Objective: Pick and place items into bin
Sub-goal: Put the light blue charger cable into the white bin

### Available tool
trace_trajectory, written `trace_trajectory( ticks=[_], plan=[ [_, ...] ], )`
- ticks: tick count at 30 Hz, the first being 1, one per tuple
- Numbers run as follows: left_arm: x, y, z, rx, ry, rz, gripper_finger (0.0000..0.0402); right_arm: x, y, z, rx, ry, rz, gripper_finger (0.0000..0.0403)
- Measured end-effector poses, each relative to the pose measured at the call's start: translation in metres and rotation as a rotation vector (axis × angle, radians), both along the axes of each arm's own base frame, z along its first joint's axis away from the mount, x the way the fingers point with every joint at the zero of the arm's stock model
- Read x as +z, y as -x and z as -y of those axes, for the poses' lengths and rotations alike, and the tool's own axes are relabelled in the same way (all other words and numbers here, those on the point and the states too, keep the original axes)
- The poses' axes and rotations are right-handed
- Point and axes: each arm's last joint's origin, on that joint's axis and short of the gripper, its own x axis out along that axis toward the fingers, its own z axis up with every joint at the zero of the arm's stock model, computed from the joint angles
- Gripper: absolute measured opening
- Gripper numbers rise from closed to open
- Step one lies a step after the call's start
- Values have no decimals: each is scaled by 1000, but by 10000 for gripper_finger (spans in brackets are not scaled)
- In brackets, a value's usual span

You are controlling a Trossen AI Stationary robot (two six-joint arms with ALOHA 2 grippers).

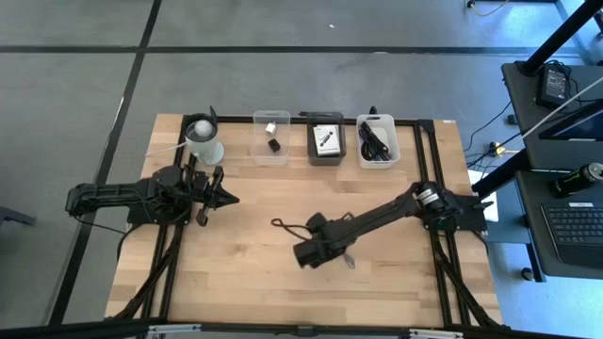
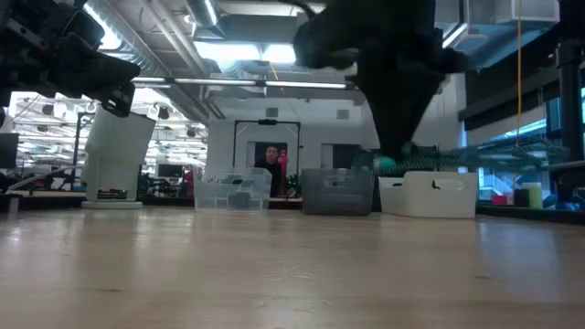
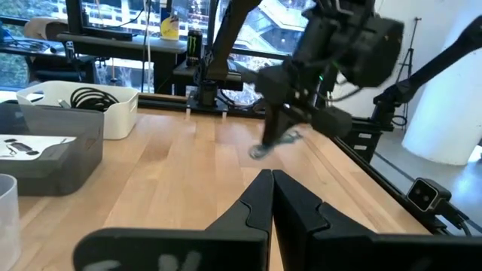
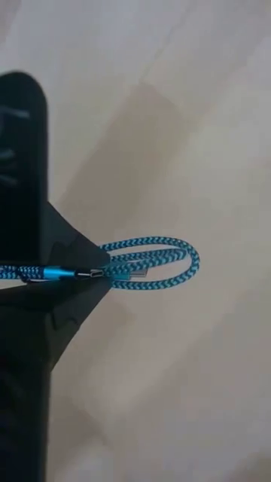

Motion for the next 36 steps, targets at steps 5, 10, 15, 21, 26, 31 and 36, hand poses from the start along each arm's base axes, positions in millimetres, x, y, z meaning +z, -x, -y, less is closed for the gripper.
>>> trace_trajectory(
  ticks=[5,10,15,21,26,31,36],
  plan=[
    [0,0,0,0,0,0,5,27,22,35,33,83,-5,11],
    [0,0,0,0,0,0,6,44,67,79,-21,139,31,11],
    [0,0,0,0,0,0,4,57,118,135,-50,122,159,11],
    [0,0,0,0,0,0,4,88,181,208,-128,202,357,11],
    [0,0,0,0,0,0,4,107,214,268,-119,251,459,11],
    [0,0,0,0,0,0,4,94,224,324,-89,226,497,11],
    [0,0,0,0,0,0,4,61,222,367,-78,197,428,11]
  ],
)
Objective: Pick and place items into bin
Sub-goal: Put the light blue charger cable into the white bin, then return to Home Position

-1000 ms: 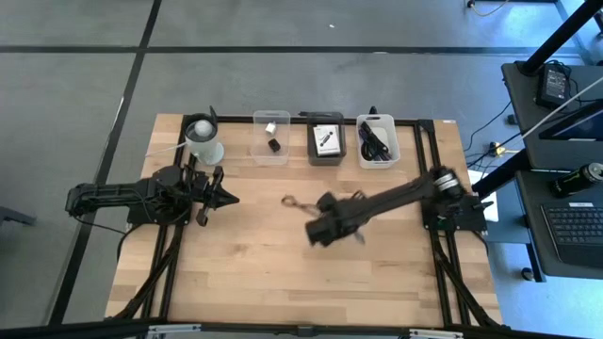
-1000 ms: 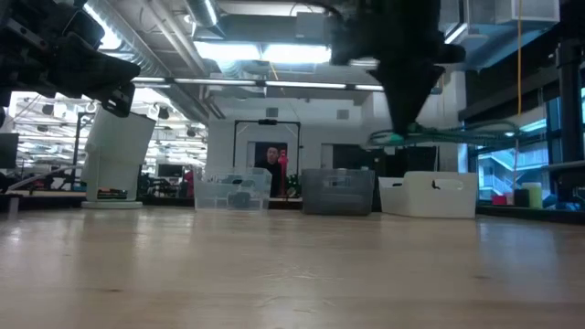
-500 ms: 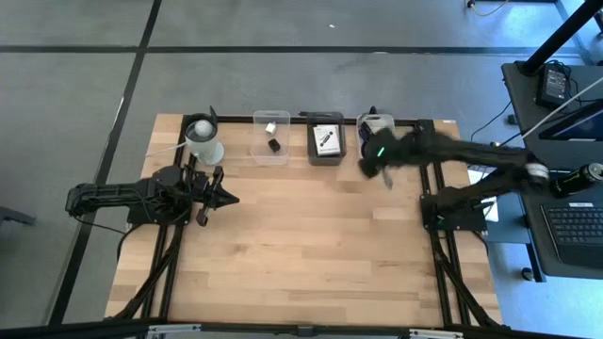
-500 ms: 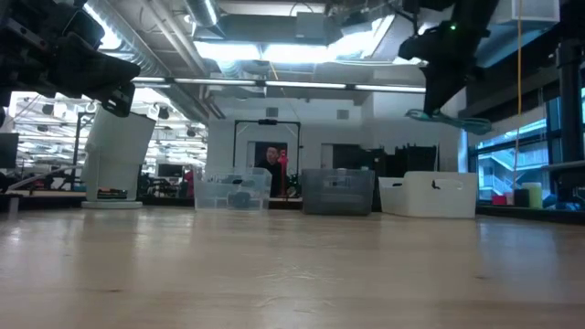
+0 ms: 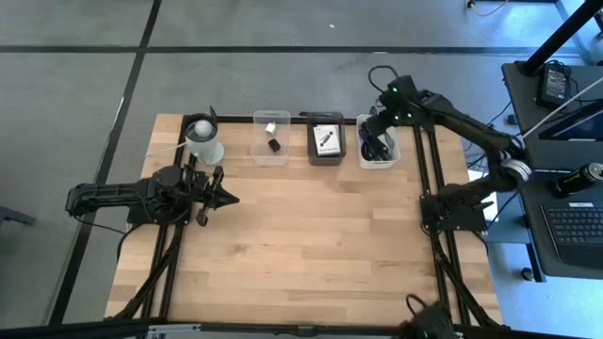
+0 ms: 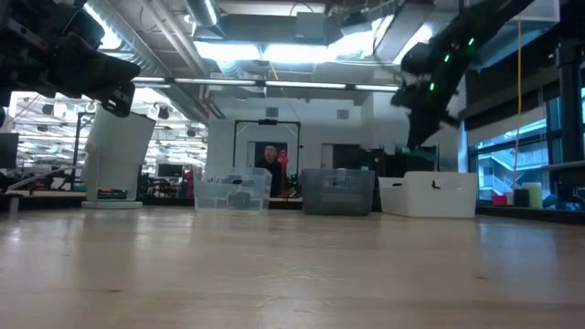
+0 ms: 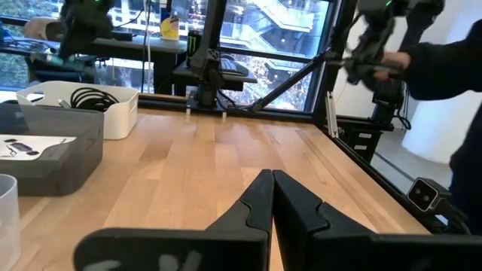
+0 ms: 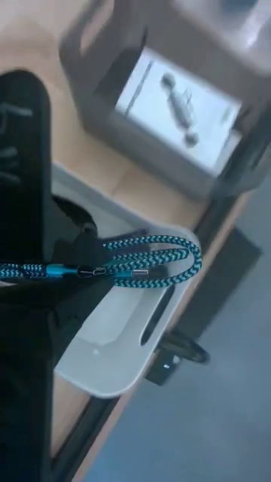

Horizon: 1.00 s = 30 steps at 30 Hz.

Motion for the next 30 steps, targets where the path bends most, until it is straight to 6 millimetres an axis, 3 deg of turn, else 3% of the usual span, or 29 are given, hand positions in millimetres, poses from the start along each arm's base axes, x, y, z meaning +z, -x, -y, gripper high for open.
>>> trace_trajectory(
  ticks=[7,14,24,30],
  plan=[
    [0,0,0,0,0,0,4,-45,3,23,33,-123,-77,11],
    [0,0,0,0,1,0,4,-62,6,25,46,-128,-94,24],
    [0,0,0,0,0,0,4,-54,5,32,36,-76,-65,139],
    [0,0,0,0,1,0,4,-19,10,28,28,7,-16,153]
  ],
)
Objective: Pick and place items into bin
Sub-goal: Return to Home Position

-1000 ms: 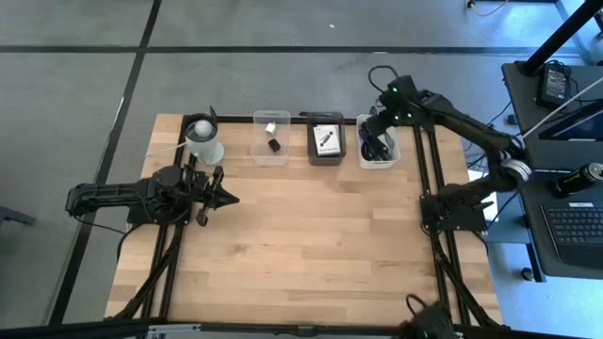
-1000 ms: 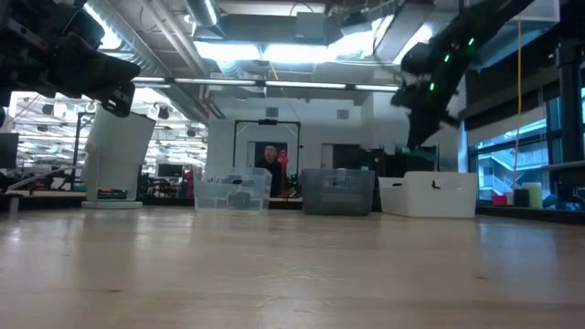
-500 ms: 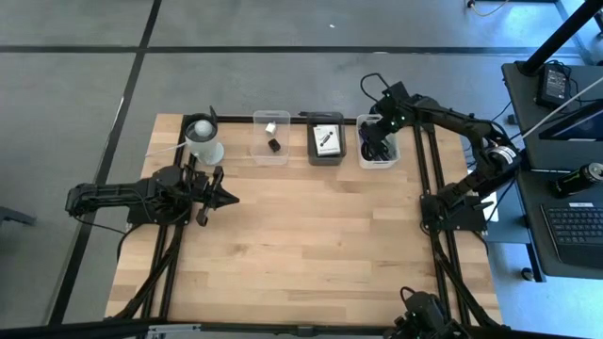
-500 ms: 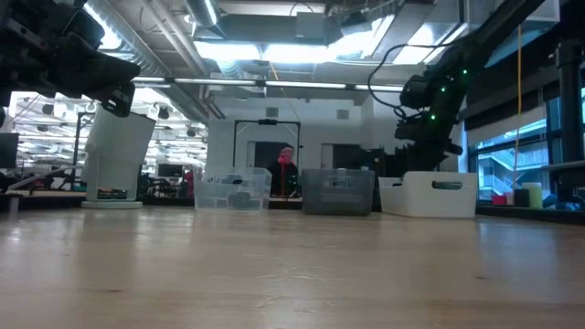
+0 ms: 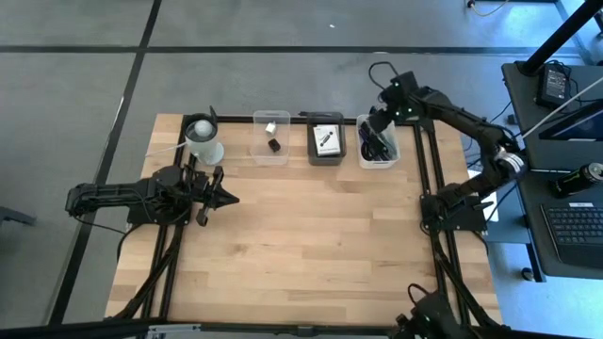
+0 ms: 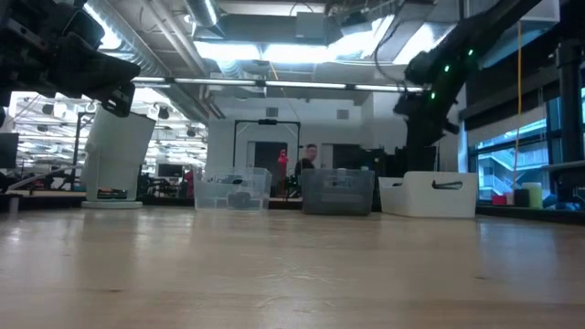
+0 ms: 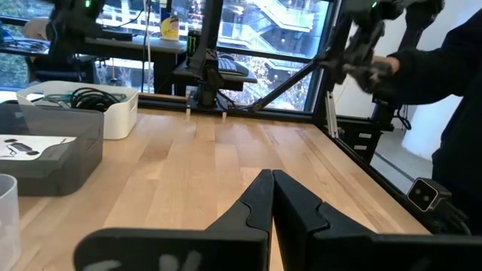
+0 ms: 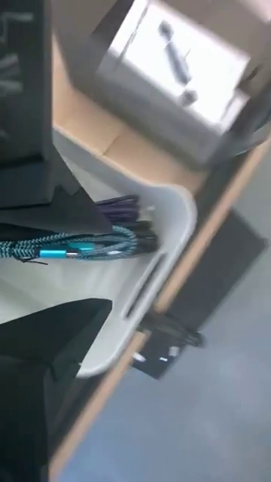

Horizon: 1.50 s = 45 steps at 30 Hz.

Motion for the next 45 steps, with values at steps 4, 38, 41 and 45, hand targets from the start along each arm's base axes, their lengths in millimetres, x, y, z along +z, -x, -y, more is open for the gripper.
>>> trace_trajectory(
  ticks=[4,38,41,45],
  plan=[
    [0,0,0,0,0,0,4,28,0,-18,68,53,111,131],
    [0,0,0,0,-1,1,4,-35,-65,-168,894,229,603,5],
    [0,0,0,0,-2,0,4,-35,-65,-168,881,212,609,6],
    [0,0,0,1,-22,3,4,-35,-65,-169,862,183,621,6]
  ],
)
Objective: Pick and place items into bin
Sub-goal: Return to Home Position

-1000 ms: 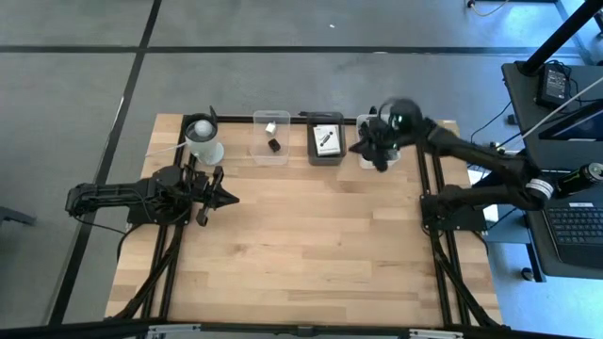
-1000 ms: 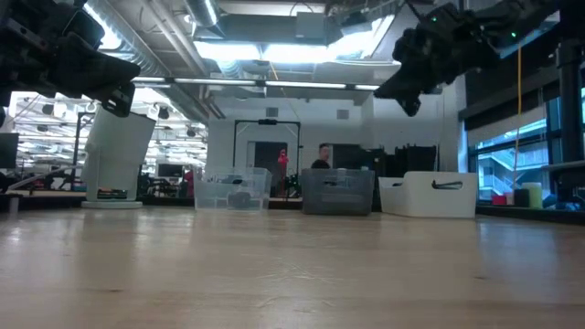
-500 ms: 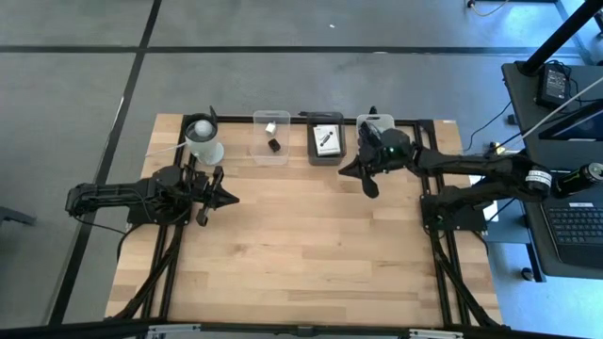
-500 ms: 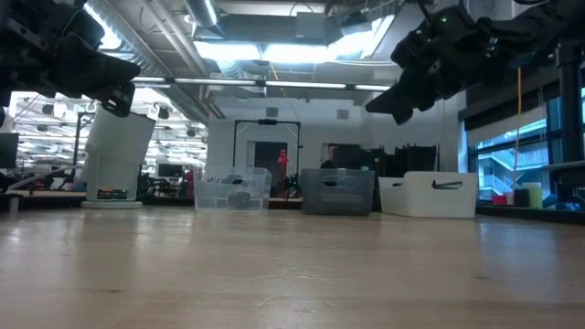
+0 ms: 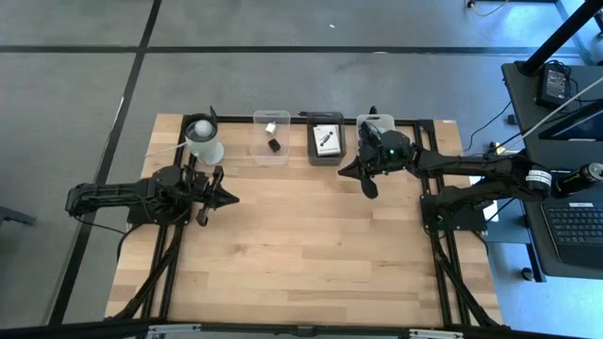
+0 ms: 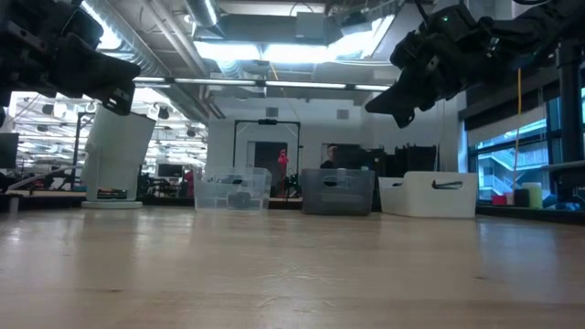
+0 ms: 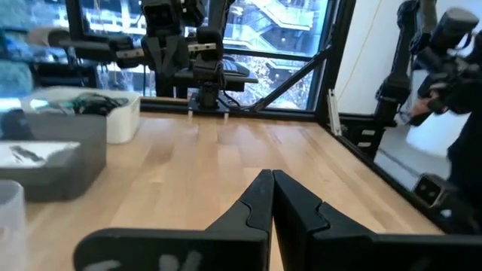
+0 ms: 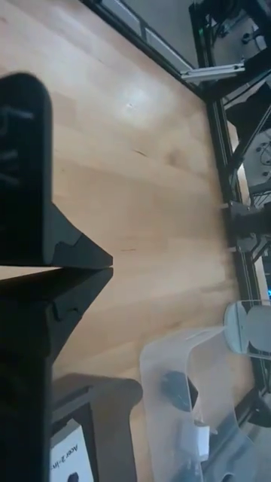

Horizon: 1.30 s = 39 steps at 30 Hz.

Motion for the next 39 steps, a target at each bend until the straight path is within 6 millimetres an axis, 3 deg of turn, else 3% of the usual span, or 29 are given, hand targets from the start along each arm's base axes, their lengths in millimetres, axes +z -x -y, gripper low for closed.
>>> trace_trajectory(
  ticks=[13,21,27,32,39],
  plan=[
    [0,0,-4,141,-68,2,4,-5,-5,-20,57,114,3,2],
    [-2,0,-5,158,-63,-19,4,-48,26,-37,-30,40,128,1],
    [-3,0,-6,197,-42,-27,4,-63,48,-44,-41,44,163,0],
    [-3,0,-6,193,-42,-27,4,-70,61,-48,-38,57,171,0],
    [-3,0,-6,189,-42,-26,4,-58,68,-57,-48,-14,258,0]
  ],
)
